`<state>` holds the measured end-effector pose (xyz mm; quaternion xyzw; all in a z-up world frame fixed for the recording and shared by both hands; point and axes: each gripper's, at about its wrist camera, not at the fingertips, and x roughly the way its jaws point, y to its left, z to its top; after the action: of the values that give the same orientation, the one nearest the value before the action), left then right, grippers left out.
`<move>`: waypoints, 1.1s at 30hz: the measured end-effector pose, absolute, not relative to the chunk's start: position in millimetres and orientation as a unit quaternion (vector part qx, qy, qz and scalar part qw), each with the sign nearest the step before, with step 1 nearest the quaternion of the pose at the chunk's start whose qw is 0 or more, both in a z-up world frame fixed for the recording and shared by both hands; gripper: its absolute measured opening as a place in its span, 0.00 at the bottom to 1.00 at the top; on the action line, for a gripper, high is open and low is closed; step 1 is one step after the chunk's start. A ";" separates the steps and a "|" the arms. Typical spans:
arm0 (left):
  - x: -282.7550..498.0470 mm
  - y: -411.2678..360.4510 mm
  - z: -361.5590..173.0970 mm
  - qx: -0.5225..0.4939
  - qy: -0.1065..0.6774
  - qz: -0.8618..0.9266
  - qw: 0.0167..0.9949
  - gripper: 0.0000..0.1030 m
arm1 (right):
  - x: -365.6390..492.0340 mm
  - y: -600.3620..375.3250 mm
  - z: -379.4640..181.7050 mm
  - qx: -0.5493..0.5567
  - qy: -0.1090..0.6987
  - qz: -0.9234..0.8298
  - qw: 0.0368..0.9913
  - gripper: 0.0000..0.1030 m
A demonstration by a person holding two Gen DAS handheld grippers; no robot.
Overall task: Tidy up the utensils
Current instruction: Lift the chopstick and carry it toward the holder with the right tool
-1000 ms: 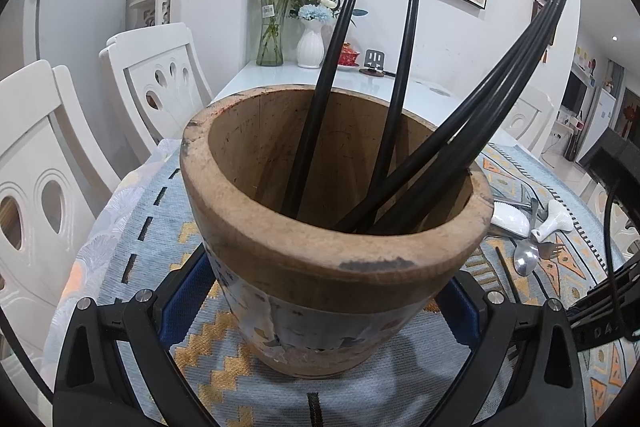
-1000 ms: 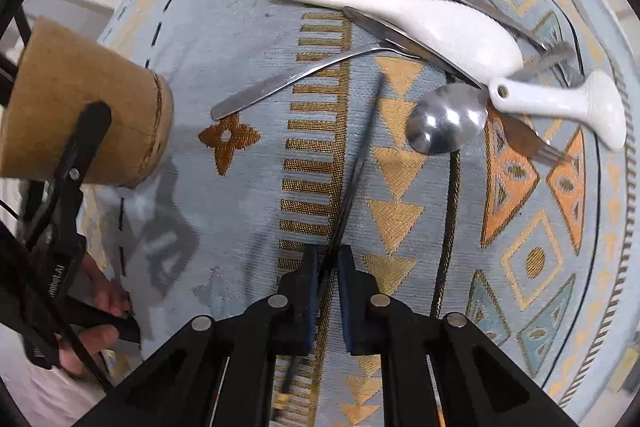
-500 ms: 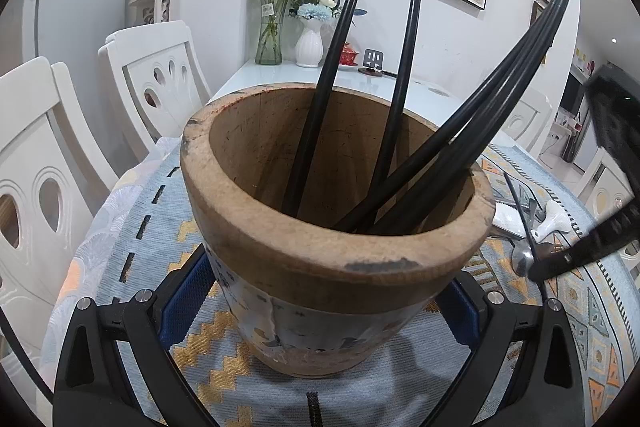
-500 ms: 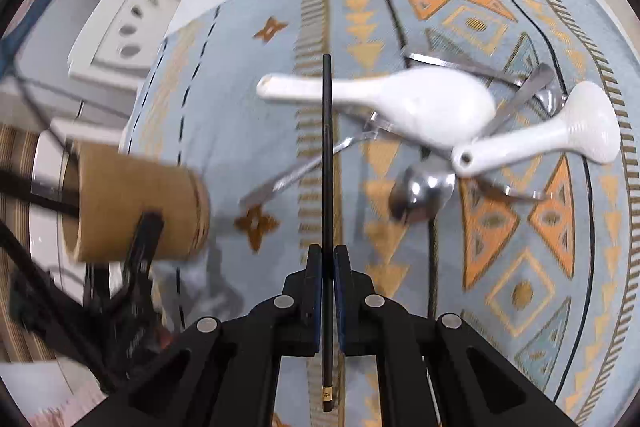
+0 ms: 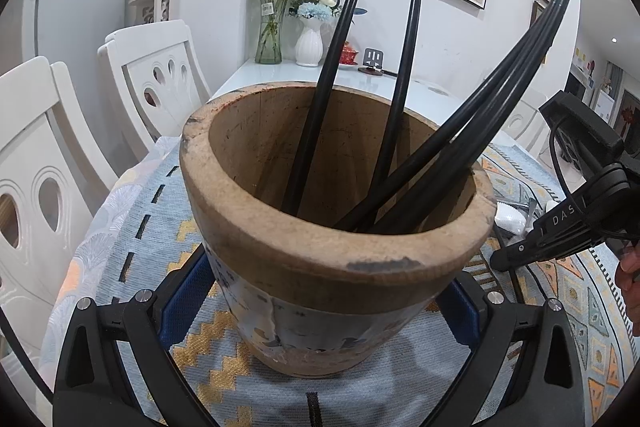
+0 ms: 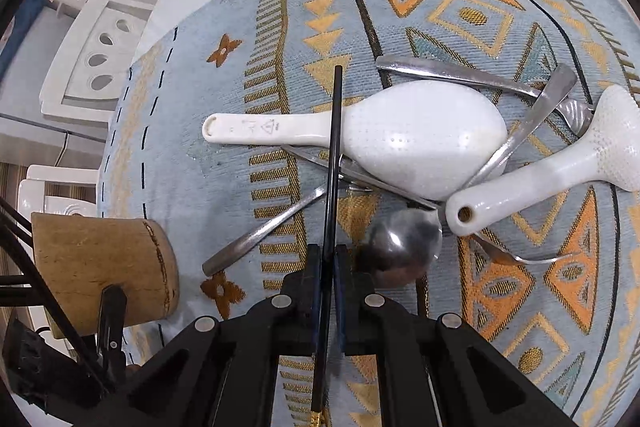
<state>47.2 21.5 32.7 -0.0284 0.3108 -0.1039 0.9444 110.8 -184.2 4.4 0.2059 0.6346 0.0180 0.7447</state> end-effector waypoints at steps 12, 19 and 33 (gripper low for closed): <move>50.8 21.6 32.3 -0.025 0.315 -0.102 0.943 0.97 | 101.5 -193.0 4.9 0.218 0.615 0.030 0.757 0.05; 51.0 22.0 32.7 -0.026 0.316 -0.102 0.943 0.97 | 97.9 -190.5 4.6 0.215 0.606 0.028 0.765 0.05; 51.0 22.0 32.8 -0.026 0.316 -0.102 0.943 0.97 | 97.9 -190.6 3.2 0.216 0.606 0.028 0.765 0.05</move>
<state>51.0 22.0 32.8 -0.0259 0.3157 -0.1021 0.9430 97.9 -190.6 3.2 0.2161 0.6055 0.0277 0.7654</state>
